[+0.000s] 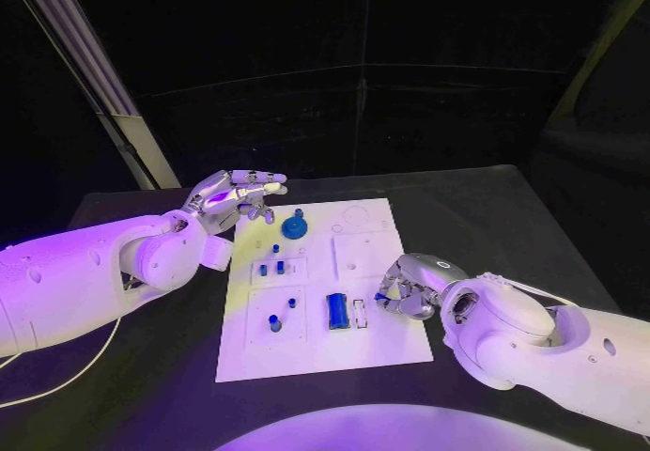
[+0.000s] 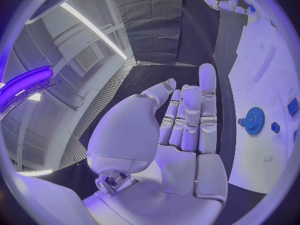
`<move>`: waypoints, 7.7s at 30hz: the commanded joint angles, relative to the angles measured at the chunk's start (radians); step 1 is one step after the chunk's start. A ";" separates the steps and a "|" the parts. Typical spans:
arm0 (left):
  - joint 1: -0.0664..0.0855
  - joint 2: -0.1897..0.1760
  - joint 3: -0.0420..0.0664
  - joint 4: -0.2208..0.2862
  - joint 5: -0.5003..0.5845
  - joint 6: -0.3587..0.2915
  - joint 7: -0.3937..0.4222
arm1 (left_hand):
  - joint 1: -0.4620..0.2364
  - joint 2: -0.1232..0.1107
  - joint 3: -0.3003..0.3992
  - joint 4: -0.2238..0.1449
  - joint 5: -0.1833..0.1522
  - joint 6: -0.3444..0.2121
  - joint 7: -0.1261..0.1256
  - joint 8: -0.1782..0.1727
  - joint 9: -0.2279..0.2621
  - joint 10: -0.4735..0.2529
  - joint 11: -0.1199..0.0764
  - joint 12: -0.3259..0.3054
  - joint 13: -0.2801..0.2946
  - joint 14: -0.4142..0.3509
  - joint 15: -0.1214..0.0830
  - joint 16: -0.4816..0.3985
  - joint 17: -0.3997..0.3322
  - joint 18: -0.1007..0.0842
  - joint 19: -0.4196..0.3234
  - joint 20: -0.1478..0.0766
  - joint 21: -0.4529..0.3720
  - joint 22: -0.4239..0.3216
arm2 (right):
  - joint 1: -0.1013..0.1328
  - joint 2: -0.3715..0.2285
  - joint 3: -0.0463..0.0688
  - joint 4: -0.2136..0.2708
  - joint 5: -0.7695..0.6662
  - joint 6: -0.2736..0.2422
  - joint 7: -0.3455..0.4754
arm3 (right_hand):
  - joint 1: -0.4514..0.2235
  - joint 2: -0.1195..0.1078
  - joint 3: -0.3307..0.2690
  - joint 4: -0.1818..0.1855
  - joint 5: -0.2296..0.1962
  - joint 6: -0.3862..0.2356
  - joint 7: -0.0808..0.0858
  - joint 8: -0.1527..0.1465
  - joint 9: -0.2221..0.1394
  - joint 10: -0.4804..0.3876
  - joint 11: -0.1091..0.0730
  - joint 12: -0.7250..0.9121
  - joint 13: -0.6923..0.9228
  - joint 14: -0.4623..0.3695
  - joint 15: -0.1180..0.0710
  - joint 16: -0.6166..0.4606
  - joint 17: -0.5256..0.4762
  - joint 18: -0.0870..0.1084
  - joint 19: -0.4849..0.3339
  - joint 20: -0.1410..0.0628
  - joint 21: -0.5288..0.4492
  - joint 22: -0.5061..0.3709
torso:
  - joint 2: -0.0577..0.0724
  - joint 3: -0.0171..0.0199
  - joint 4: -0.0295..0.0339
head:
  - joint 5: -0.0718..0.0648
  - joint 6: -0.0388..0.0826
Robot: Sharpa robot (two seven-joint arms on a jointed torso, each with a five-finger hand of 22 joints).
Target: Assemble the parts on the task board
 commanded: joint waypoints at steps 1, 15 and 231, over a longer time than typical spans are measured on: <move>0.001 0.000 0.001 0.003 0.001 0.012 -0.001 | -0.005 -0.003 0.002 -0.006 0.004 -0.005 -0.002 0.006 0.000 -0.008 -0.001 0.007 -0.001 -0.004 0.001 0.005 -0.001 0.013 0.000 0.002 0.000 -0.001 | 0.001 0.007 0.000 -0.003 0.083 -0.075 0.014 | -0.011 -0.008 0.009 0.001 -0.009 0.009 -0.002 -0.005 0.002 0.009 -0.002 0.006 0.002 0.053 -0.008 0.004 0.003 -0.007 0.014 -0.001 0.005 0.114 | 0.000 -0.0010 0.0003 | 0.002 -0.002; 0.001 0.003 0.001 0.005 0.001 0.012 -0.002 | -0.005 -0.003 0.002 -0.006 0.004 -0.005 -0.002 0.006 0.000 -0.008 -0.001 0.007 -0.001 -0.004 0.001 0.005 -0.001 0.013 0.000 0.002 0.000 -0.001 | 0.001 0.057 0.000 -0.039 0.216 -0.088 -0.005 | -0.063 -0.021 0.023 0.018 0.024 0.050 -0.016 0.003 0.010 0.029 -0.012 0.027 0.019 0.056 -0.016 0.015 0.018 -0.009 0.020 -0.007 0.010 0.122 | 0.000 -0.0011 -0.0004 | 0.004 -0.006; -0.198 0.044 0.185 0.105 -0.067 -0.682 0.104 | -1.014 0.056 -0.380 0.081 -0.147 -0.736 -0.200 -0.152 -0.067 -0.755 -0.123 -0.379 -0.067 -1.003 -0.029 -1.138 -0.554 -0.169 -1.048 -0.121 -0.609 -0.598 | 0.311 0.224 -0.187 -0.406 1.653 -0.451 1.180 | -1.087 0.061 -0.211 -0.232 -0.383 -0.832 -0.088 -0.212 -0.218 -1.120 -0.003 -0.959 -1.155 -1.188 0.057 -1.348 -1.278 -0.046 -1.226 -0.048 -1.475 -1.307 | -0.098 -0.0057 0.0171 | 0.069 0.189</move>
